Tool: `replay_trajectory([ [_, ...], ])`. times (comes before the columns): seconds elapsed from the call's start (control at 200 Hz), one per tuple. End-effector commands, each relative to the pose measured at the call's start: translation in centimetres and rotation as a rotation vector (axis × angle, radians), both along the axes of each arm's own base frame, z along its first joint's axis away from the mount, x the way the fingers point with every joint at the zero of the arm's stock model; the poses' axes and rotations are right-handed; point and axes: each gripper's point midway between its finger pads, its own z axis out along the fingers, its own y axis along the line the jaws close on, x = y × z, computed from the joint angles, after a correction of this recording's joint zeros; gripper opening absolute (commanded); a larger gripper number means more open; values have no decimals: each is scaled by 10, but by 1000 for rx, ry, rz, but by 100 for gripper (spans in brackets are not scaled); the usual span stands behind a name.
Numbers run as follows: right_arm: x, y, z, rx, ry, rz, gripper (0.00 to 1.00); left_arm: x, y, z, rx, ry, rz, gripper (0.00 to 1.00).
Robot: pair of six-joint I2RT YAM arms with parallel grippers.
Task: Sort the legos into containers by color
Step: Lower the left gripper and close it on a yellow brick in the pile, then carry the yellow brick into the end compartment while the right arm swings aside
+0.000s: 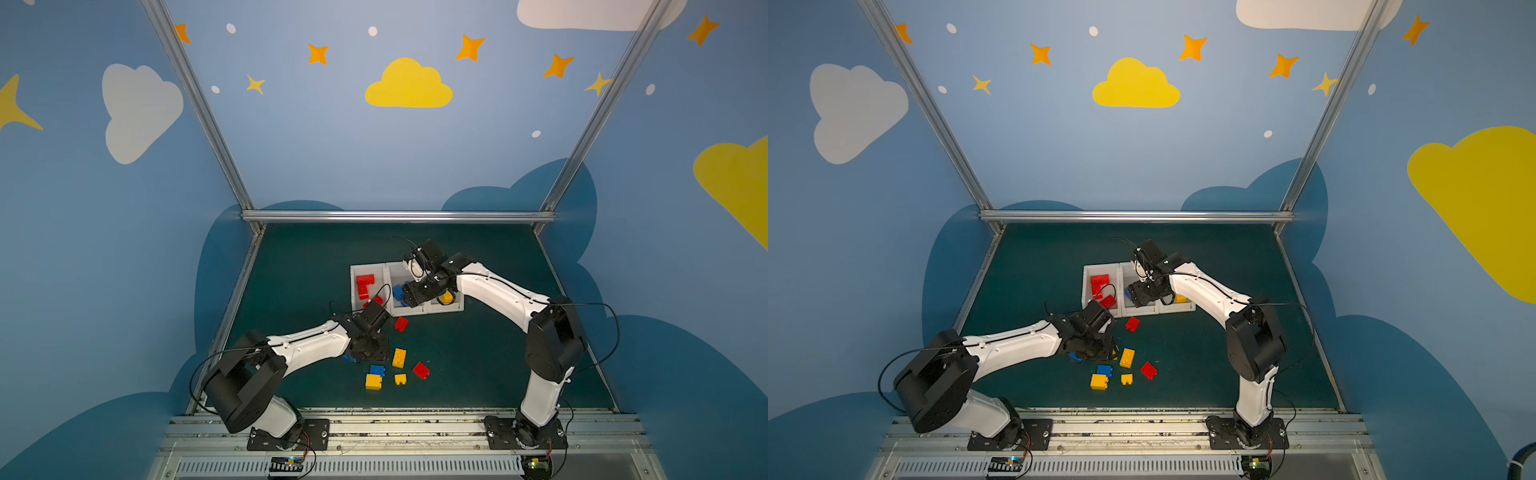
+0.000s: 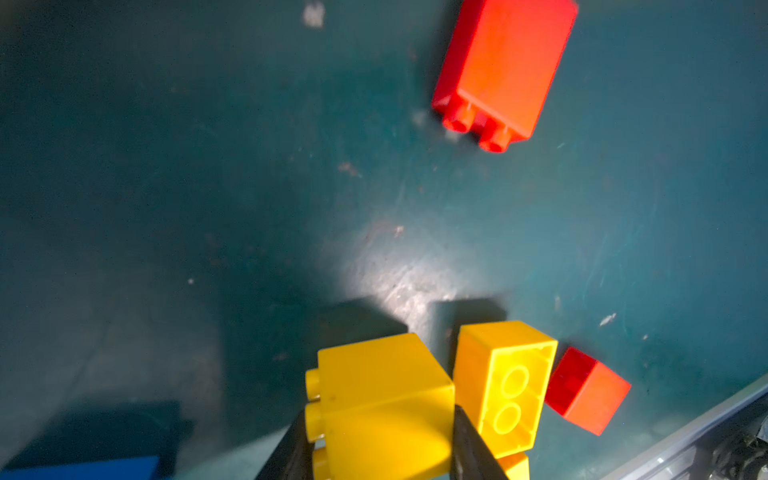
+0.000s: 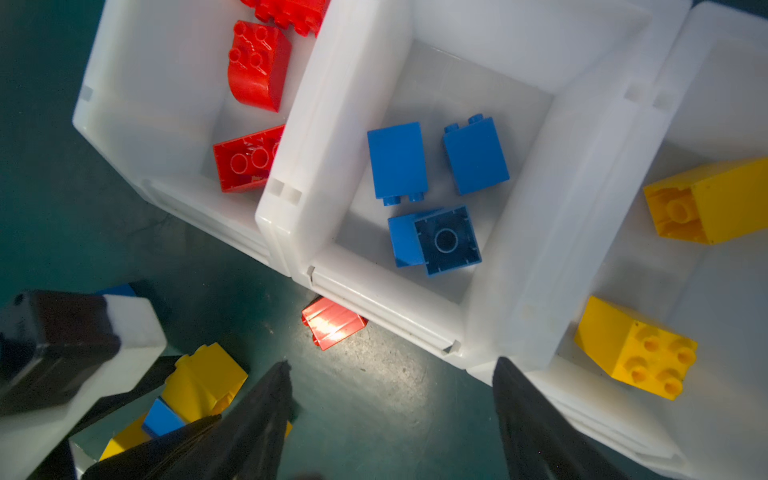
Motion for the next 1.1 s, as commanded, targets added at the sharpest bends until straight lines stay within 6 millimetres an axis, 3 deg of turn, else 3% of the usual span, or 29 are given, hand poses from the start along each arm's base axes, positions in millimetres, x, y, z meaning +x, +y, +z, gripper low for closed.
replay_trajectory([
  [0.0, -1, -7, 10, 10, -16, -17, 76, -1, 4, -5, 40, 2, -27, 40],
  [0.175, 0, -12, 17, 16, -27, -31, 76, 7, 7, 7, 70, -39, -47, 40],
  [0.35, 5, -27, 39, 54, -70, -79, 76, 34, -1, 44, 81, -154, -113, 40],
  [0.456, 12, -50, 59, 81, -115, -149, 76, 56, -14, 69, 65, -231, -139, 41],
  [0.636, 20, -111, 81, 100, -181, -313, 76, 99, -51, 102, 13, -342, -185, 41],
  [0.826, 12, -171, 77, 90, -214, -427, 76, 145, -104, 125, -67, -406, -242, 41],
  [0.946, 1, -191, 71, 90, -200, -469, 76, 169, -139, 130, -129, -414, -288, 41],
  [1.091, -12, -202, 65, 87, -180, -488, 76, 193, -170, 124, -171, -406, -319, 41],
])
